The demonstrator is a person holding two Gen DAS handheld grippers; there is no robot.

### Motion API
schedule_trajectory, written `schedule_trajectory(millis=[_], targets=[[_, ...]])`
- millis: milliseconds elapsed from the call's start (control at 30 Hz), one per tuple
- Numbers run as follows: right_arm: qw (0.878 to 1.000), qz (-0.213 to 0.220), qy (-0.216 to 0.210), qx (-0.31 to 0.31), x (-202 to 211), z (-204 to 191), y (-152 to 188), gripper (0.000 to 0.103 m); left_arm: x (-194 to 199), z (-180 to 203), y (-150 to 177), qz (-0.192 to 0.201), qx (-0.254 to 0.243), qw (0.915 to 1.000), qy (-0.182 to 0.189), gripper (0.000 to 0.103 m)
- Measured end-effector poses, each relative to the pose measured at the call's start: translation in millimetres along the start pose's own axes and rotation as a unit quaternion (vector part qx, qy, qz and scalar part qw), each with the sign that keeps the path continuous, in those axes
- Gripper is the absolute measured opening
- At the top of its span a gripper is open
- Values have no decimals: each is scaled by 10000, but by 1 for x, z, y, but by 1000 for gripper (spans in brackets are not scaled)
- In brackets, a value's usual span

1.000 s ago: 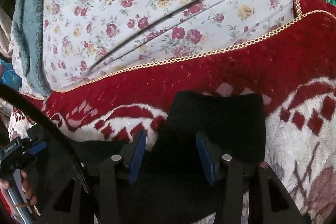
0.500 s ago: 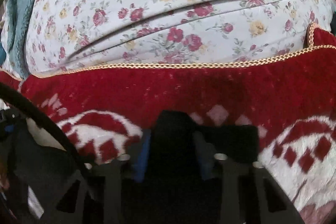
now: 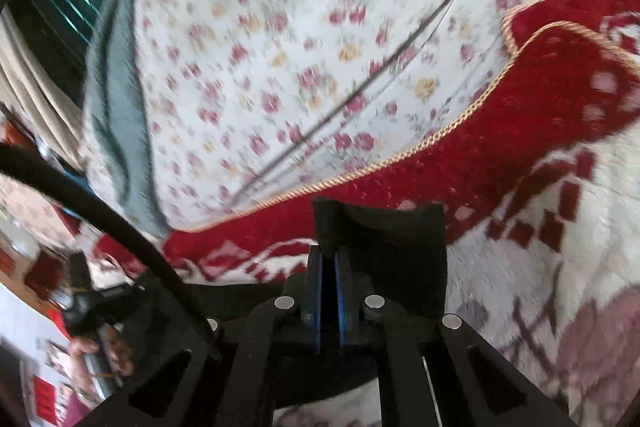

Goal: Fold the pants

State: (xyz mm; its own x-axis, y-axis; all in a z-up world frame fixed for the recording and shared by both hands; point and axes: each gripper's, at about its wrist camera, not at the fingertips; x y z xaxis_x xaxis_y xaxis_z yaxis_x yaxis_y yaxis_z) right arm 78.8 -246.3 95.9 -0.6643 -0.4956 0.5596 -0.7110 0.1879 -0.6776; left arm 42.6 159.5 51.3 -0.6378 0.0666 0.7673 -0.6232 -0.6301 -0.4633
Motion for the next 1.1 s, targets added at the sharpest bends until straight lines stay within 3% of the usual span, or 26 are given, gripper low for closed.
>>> schedule_trajectory(millis=[467,800,967,1100], targets=[[9953,681,-465,-503,107,9,37,5,85,-4,40,370,-149,9981,462,5],[9922,622,-428,-992,131,48,67,5,134,-14,68,862,-381,9942,509,5],[9932,260,-151,-1126,131,64,94,5,140,-32,95,795,-367,9950,488,5],[9875,159,-55,-1570,131,88,117,5,139,-44,123,785,-468,9952,339,5]])
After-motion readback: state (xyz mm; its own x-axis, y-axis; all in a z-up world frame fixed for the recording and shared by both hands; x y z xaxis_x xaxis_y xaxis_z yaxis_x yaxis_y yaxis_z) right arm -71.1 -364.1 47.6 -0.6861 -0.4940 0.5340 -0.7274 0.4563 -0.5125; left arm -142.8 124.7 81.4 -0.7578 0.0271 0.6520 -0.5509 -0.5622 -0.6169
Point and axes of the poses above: each gripper's, at about its wrist camera, not at the fingertips, and x roughly against the way its jaws point, z to its right, y to its underside, and after that the axes turned 4 degrees about z, right-handed
